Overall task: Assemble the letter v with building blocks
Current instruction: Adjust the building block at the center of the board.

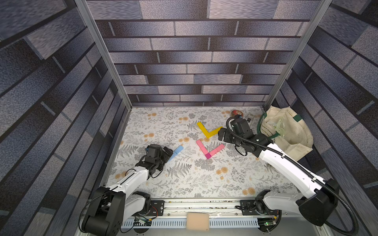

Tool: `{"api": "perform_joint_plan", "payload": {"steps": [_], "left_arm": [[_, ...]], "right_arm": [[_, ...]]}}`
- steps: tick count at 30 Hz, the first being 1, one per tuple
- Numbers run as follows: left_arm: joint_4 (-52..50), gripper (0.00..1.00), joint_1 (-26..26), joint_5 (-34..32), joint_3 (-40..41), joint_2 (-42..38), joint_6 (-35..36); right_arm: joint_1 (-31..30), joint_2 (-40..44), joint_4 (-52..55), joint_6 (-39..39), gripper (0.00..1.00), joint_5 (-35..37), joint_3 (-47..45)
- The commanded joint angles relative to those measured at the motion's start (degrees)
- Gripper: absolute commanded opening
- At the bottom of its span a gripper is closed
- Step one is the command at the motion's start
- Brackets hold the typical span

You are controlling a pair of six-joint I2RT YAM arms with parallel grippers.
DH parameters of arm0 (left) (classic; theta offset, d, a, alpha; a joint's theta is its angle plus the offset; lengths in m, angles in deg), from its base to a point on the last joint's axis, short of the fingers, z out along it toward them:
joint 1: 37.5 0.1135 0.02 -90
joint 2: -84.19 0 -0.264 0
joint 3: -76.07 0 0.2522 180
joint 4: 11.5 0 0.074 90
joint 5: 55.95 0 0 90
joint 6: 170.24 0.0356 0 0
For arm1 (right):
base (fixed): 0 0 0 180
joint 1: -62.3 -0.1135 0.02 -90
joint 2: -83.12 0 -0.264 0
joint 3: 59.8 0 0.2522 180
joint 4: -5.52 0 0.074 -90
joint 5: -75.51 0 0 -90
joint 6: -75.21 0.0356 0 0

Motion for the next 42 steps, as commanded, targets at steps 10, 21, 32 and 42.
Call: {"api": "perform_joint_plan", "payload": {"steps": [10, 21, 32, 42], "left_arm": [[-4.0, 1.0, 2.6, 2.0, -0.7, 2.3, 3.5], [-3.0, 1.0, 2.2, 2.3, -0.5, 3.3, 3.4], [-4.1, 1.0, 2.7, 2.1, -0.7, 3.1, 3.4], [-19.8, 1.0, 8.8, 3.1, -3.7, -5.5, 10.7]], "right_arm": [[0.4, 0.5, -0.6, 1.0, 1.0, 0.3, -0.5], [0.4, 0.5, -0.7, 1.0, 1.0, 0.2, -0.7], [0.4, 0.3, -0.9, 1.1, 1.0, 0.1, -0.8], [0.5, -3.3, 2.5, -6.5, 1.0, 4.6, 3.6]]}}
